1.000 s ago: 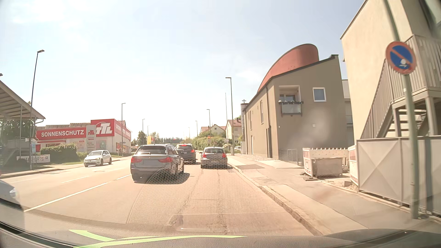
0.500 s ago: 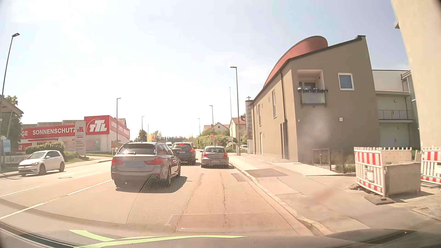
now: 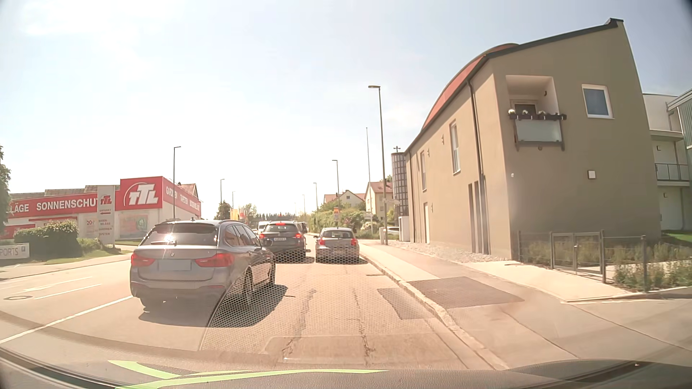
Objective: Follow the waypoints while adhering to traffic rules and regulations
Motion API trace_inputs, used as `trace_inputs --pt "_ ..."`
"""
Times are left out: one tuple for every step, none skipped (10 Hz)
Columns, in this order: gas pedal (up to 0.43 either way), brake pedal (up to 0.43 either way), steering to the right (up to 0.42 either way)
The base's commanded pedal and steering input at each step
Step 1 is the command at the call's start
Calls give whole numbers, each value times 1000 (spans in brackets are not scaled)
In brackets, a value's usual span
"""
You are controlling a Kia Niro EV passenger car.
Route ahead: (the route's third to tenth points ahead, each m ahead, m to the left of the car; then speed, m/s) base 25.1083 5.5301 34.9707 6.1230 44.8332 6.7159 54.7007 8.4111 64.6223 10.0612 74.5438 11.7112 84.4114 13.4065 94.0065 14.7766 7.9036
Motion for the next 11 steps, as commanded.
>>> trace_inputs --pt "0 232 -15" --pt "0 244 -15" --pt "0 250 -15" --pt "0 256 -12" --pt "0 262 -11" --pt "0 268 -11" --pt "0 268 -11" --pt "0 268 -11" --pt "0 268 -11" --pt "0 268 -11" --pt "0 268 -11"
